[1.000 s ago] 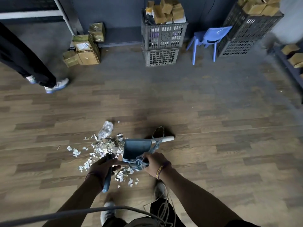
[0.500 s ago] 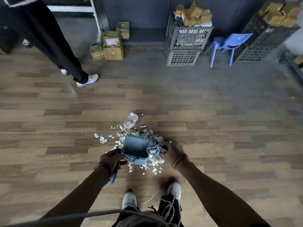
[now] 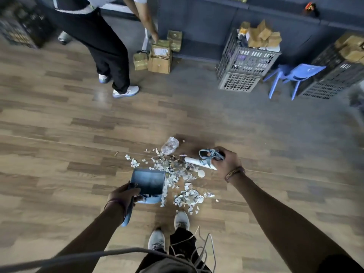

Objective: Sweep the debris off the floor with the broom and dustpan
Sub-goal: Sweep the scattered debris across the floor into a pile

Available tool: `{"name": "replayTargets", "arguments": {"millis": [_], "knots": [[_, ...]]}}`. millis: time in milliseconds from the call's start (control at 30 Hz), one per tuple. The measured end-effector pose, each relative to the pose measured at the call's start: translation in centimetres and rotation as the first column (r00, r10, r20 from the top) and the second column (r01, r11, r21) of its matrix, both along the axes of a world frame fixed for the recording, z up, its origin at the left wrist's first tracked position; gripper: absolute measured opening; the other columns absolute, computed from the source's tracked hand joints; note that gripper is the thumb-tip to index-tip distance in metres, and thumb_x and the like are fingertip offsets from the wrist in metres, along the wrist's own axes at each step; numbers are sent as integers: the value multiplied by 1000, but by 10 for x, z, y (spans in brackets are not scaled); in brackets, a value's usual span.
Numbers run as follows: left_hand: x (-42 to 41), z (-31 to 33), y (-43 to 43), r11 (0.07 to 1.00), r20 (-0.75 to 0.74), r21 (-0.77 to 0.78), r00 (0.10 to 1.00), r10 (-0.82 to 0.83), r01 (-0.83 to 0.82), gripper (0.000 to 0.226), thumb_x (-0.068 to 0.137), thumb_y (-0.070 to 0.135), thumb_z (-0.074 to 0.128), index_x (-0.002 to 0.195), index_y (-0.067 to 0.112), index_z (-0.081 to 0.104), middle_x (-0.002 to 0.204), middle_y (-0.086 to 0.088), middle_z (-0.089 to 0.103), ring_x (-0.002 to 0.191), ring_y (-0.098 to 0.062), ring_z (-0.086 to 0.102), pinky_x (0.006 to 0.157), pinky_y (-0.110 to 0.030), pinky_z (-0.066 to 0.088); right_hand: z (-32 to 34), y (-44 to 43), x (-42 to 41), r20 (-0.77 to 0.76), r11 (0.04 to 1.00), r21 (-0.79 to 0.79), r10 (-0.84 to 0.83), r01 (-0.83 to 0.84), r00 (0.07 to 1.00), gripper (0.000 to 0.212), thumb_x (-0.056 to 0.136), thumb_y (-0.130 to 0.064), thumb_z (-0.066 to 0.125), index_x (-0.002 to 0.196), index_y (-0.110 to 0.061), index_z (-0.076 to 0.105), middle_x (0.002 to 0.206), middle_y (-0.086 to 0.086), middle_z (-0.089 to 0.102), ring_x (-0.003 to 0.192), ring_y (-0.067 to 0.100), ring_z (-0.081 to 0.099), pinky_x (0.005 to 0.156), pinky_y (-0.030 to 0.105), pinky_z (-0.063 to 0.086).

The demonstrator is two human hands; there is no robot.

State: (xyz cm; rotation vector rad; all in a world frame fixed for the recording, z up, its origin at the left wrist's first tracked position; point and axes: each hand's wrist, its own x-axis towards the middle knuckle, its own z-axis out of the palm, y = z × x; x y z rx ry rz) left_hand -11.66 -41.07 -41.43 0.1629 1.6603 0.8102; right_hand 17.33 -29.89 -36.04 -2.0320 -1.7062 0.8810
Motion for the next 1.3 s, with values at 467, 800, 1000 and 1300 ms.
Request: {"name": "replayTargets", "arguments": {"millis": [467, 800, 1000, 1300], "knots": [[-27, -13, 53, 983, -100, -86, 983, 151, -160, 30, 81, -2, 66, 108, 10, 64, 51, 6, 67, 45, -9, 65, 39, -14, 40, -41, 142, -67, 13, 925, 61, 375, -375, 927, 35, 76, 0, 69, 110, -9, 70, 103, 9, 73, 94, 25, 67, 78, 20, 44], [-20, -34, 83, 957, -153, -128, 958, 242, -262, 28, 85, -6, 60, 110, 6, 61, 47, 13, 65, 40, -6, 62, 52, -26, 32, -107, 185, -68, 90, 736, -127, 676, -665, 731, 35, 76, -7, 74, 109, -19, 70, 106, 5, 72, 97, 22, 68, 85, 24, 51], [-16, -40, 84, 958, -148, -141, 963, 227, -248, 28, 85, -6, 59, 109, 9, 60, 45, 12, 64, 39, -6, 62, 53, -25, 31, -111, 151, -53, 120, 640, -258, 764, -724, 633, 32, 80, -16, 69, 111, -21, 67, 110, 3, 70, 102, 22, 65, 90, 32, 53], [-22, -50, 83, 982, -133, -119, 982, 132, -148, 21, 84, -4, 60, 81, 17, 59, 53, 2, 65, 36, -10, 61, 31, -10, 32, -91, 70, -37, 129, 680, -309, 722, -664, 680, 38, 79, -19, 63, 116, -26, 65, 113, -2, 70, 106, 18, 64, 91, 22, 46]]}}
